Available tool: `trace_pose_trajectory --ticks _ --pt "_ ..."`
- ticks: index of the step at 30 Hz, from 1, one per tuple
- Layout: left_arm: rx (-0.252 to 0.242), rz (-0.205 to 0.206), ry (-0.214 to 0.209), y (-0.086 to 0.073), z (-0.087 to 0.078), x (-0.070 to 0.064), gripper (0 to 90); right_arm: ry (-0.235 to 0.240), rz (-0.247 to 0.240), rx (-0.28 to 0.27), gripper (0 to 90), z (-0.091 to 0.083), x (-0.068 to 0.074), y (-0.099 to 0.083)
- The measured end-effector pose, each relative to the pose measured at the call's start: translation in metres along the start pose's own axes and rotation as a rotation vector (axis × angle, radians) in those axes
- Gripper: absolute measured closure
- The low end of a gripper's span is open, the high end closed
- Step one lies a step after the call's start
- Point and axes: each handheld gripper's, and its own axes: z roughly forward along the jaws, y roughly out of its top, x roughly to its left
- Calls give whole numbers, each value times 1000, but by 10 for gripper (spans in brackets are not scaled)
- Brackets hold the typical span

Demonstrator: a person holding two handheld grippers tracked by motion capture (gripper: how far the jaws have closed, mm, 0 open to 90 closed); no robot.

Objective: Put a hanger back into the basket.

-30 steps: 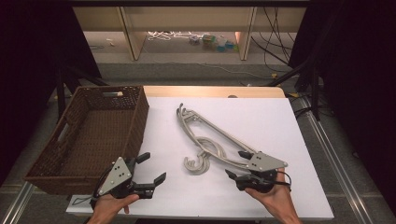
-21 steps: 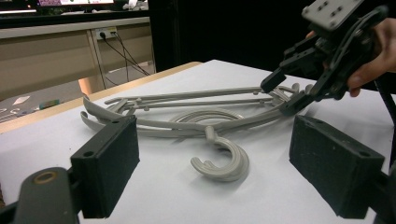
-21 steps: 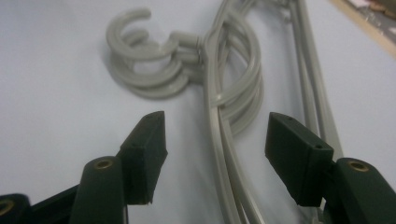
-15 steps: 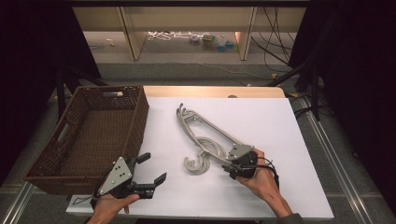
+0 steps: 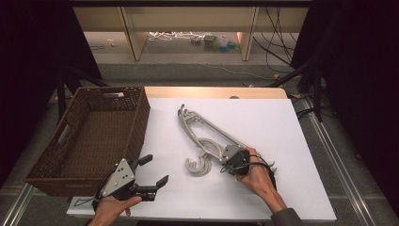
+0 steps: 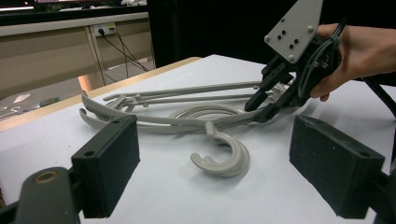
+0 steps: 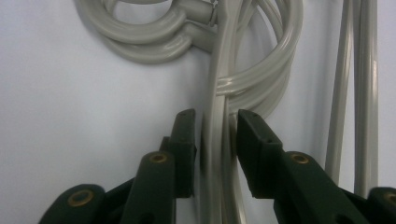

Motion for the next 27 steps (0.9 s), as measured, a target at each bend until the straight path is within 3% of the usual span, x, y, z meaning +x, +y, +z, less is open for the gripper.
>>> trace_pose_trajectory --ticks 6,9,15,18,19,22,23,27 --pt "5 -4 -7 0 1 -1 159 -5 -9 9 735 3 -1 2" --pt "4 -4 -9 0 1 -1 159 -13 -11 9 806 0 -2 2" --pt "1 -9 -9 0 1 -2 160 -19 -26 14 812 -5 -4 3" --pt "-2 -11 -5 0 1 -1 159 -33 -42 3 816 -10 -6 4" --pt "-1 -5 -6 0 1 -1 160 -62 -64 -8 817 -13 -7 5" --pt "-5 -9 -4 0 0 -1 160 -62 -73 -15 818 -16 -6 5" --pt "-4 -8 -4 0 0 -1 160 -75 -106 -11 818 -18 -8 5" --pt "-1 -5 -2 0 1 -1 160 -86 -114 -42 820 -23 -8 6"
